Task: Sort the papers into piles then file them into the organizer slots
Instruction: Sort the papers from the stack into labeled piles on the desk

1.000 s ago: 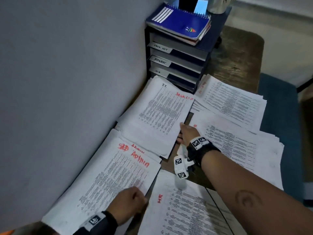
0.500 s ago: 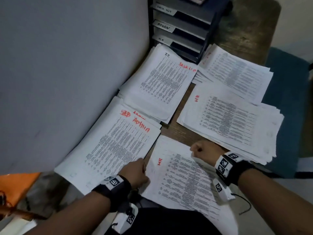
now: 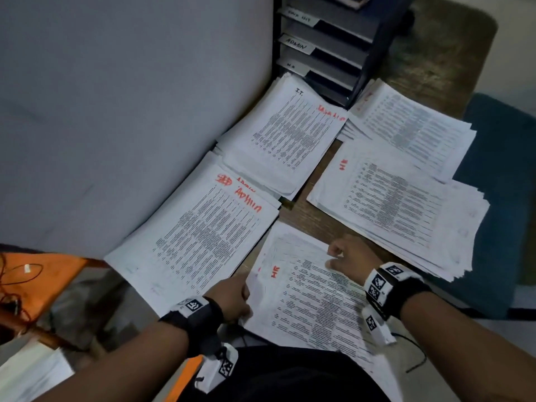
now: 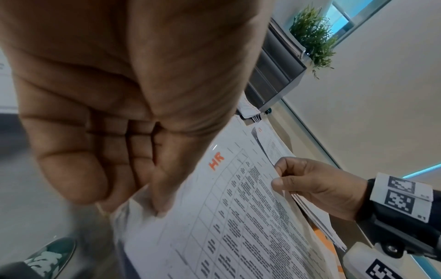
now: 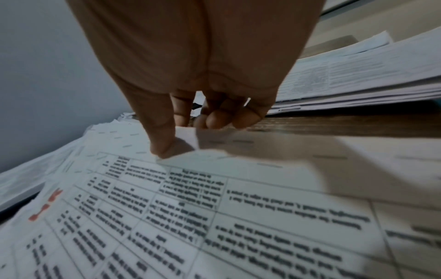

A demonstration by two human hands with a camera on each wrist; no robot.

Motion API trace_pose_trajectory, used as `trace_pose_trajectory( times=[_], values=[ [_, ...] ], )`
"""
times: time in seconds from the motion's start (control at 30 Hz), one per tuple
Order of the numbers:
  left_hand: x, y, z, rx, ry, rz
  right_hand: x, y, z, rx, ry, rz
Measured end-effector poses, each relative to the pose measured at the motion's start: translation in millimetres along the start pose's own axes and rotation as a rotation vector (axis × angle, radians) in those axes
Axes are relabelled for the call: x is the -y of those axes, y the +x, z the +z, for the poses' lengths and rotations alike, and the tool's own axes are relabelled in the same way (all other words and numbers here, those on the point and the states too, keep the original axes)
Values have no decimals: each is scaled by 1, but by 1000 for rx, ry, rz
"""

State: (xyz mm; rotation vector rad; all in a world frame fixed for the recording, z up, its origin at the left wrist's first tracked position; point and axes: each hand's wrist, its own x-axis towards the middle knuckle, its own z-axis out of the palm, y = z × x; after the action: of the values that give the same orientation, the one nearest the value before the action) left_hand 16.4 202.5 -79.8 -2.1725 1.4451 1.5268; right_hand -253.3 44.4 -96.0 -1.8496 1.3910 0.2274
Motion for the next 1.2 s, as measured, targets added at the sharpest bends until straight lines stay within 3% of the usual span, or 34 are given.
trace_pose_trajectory(
  times=[0.23,0.37,0.5,0.6,0.7,0.83,0.9,0.97,1.07,1.13,1.2],
  values=[
    [10,-3,-1,-53,-196,147,6,-18,-7,-62,163,-54],
    [7,-5,0,-90,-265,236,2,-21,-9,-13,252,-17],
    [-1,-6,-5,-186,-412,268,5,-23,-14,9,205,-1],
    [-4,1,-19,-322,-359,339,-1,-21,-18,22,312,23],
    [-10,7,-43,-465,-376,325,-9,-21,-32,17,234,54],
    [-12,14,-76,-460,-569,253,-21,-25,-65,-59,233,112],
    [-20,17,-88,-448,-691,228,-41,-22,-76,-182,340,194],
    [-33,22,-97,-454,-787,218,-62,-21,-82,-290,635,268],
    [-61,31,-104,-473,-868,223,-62,-30,-77,-236,1066,298],
    [-79,36,-102,-444,-914,254,-62,-29,-73,-229,1138,286],
    [-95,41,-99,-398,-908,295,-69,-23,-74,-338,1066,300]
  ],
)
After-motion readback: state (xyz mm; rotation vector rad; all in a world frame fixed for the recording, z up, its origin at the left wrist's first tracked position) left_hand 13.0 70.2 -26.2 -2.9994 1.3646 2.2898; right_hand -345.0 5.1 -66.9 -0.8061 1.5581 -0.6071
